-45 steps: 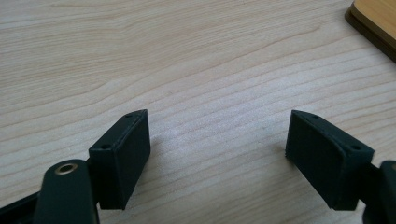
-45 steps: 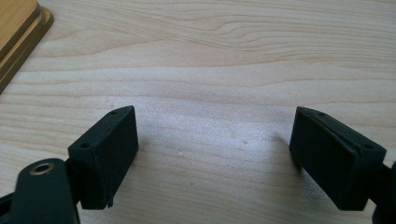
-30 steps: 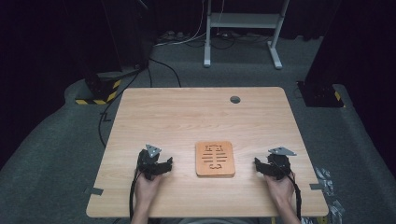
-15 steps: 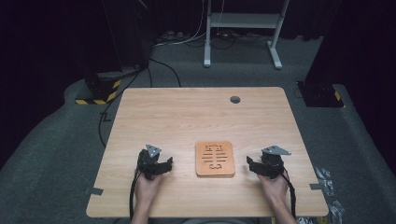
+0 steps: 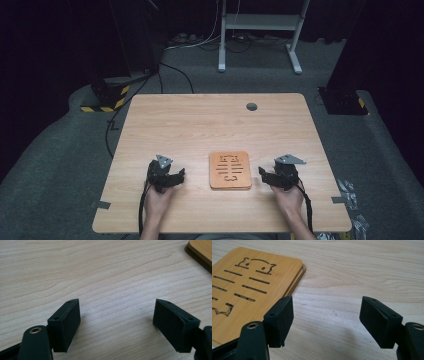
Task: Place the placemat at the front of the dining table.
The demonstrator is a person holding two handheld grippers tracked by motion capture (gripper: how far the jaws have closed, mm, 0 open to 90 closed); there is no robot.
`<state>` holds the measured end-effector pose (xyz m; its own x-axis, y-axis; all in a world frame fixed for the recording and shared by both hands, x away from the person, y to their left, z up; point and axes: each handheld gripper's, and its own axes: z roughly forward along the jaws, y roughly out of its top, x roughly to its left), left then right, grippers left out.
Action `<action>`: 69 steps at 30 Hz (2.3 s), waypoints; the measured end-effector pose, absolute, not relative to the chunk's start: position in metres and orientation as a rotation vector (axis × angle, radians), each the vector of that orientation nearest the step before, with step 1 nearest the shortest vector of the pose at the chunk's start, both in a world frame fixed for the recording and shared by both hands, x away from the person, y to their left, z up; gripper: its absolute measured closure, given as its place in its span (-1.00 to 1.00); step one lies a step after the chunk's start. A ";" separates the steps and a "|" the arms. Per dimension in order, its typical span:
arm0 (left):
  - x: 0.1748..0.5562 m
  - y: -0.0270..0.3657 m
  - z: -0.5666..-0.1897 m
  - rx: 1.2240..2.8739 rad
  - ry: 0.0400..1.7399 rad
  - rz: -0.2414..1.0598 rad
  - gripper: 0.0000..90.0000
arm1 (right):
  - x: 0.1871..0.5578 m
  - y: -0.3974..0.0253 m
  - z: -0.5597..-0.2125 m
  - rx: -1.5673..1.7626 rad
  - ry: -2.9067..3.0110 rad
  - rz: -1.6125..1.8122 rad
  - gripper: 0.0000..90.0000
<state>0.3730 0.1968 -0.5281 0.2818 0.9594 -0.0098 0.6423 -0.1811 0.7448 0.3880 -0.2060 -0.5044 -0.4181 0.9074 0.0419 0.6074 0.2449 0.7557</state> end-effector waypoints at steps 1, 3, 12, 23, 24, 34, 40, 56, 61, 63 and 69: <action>0.373 0.197 -0.528 1.909 1.436 0.630 -0.51 | 0.388 -0.206 -0.504 1.387 2.121 1.007 -0.39; 0.373 0.197 -0.528 1.909 1.437 0.630 -0.51 | 0.388 -0.205 -0.504 1.387 2.121 1.015 -0.39; 0.373 0.197 -0.528 1.909 1.437 0.630 -0.51 | 0.391 -0.195 -0.499 1.360 2.142 1.005 -0.38; 0.373 0.196 -0.528 1.912 1.438 0.630 -0.51 | 0.394 -0.189 -0.501 1.371 2.145 1.005 -0.40; 0.373 0.196 -0.528 1.912 1.438 0.630 -0.51 | 0.395 -0.189 -0.501 1.368 2.139 0.988 -0.41; 0.373 0.196 -0.528 1.912 1.439 0.630 -0.51 | 0.399 -0.186 -0.504 1.387 2.146 0.979 -0.43; 0.373 0.196 -0.528 1.912 1.439 0.629 -0.51 | 0.403 -0.177 -0.502 1.373 2.162 0.957 -0.44; 0.373 0.196 -0.528 1.912 1.439 0.629 -0.51 | 0.412 -0.168 -0.507 1.364 2.178 0.894 -0.41; 0.373 0.196 -0.528 1.911 1.439 0.630 -0.51 | 0.412 -0.168 -0.508 1.362 2.181 0.881 -0.39; 0.373 0.196 -0.528 1.911 1.439 0.629 -0.51 | 0.411 -0.167 -0.507 1.377 2.189 0.886 -0.39; 0.373 0.196 -0.528 1.911 1.439 0.629 -0.51 | 0.412 -0.166 -0.508 1.373 2.175 0.877 -0.38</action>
<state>0.3732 0.1956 -0.5280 0.2801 0.9599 -0.0093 0.6449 -0.1810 0.7425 0.4121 -0.1664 -0.5081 -0.4235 0.9057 -0.0180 0.6402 0.3133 0.7014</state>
